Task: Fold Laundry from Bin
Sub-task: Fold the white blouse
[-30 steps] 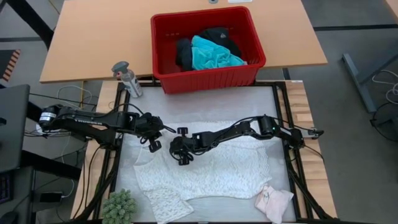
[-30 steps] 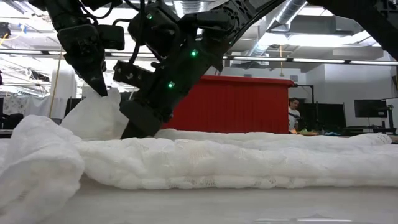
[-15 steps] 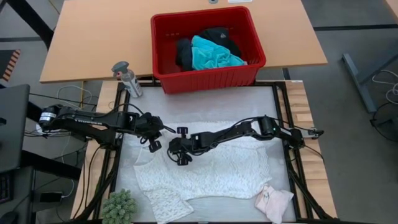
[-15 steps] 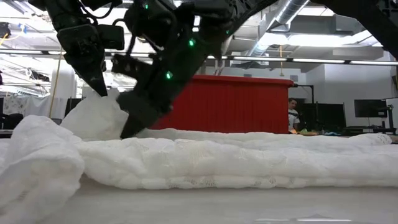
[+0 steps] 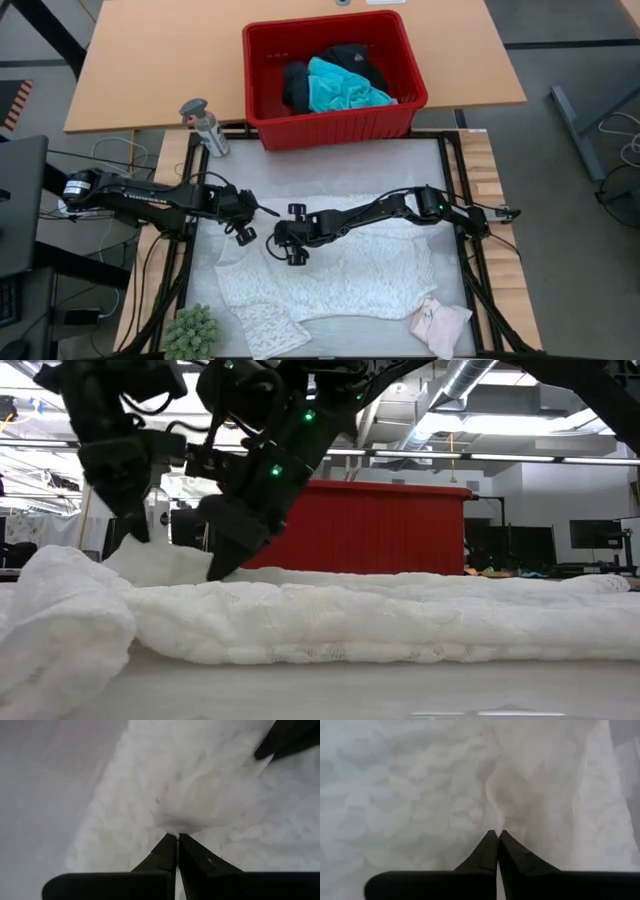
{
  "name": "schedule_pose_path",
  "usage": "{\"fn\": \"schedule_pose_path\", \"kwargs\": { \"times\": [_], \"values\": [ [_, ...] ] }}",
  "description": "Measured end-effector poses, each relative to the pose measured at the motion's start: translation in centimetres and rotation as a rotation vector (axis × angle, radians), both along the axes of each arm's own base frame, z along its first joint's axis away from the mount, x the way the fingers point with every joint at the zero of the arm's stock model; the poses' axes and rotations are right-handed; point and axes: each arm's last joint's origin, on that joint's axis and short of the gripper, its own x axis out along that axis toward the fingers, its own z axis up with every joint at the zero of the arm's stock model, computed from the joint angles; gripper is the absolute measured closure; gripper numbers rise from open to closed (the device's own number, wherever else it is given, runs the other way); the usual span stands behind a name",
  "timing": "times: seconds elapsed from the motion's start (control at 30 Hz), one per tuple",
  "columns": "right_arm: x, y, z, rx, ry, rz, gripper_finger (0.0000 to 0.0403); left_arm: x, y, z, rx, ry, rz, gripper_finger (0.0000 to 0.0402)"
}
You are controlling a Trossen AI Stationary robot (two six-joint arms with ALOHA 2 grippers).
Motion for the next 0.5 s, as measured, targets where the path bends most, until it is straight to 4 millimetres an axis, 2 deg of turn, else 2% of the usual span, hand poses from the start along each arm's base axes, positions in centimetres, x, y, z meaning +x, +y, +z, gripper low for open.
{"fn": "schedule_pose_path", "kwargs": {
  "times": [0.27,0.5],
  "values": [
    [-0.3,1.4,-0.1,0.037,0.014,0.011,0.0386,0.1,0.0,-0.1,-0.020,-0.023,0.021,0.0401],
    [-0.9,1.9,1.1,0.041,0.029,0.015,0.0386,0.6,-0.2,0.1,-0.085,-0.077,0.009,0.0401]
  ]
}}
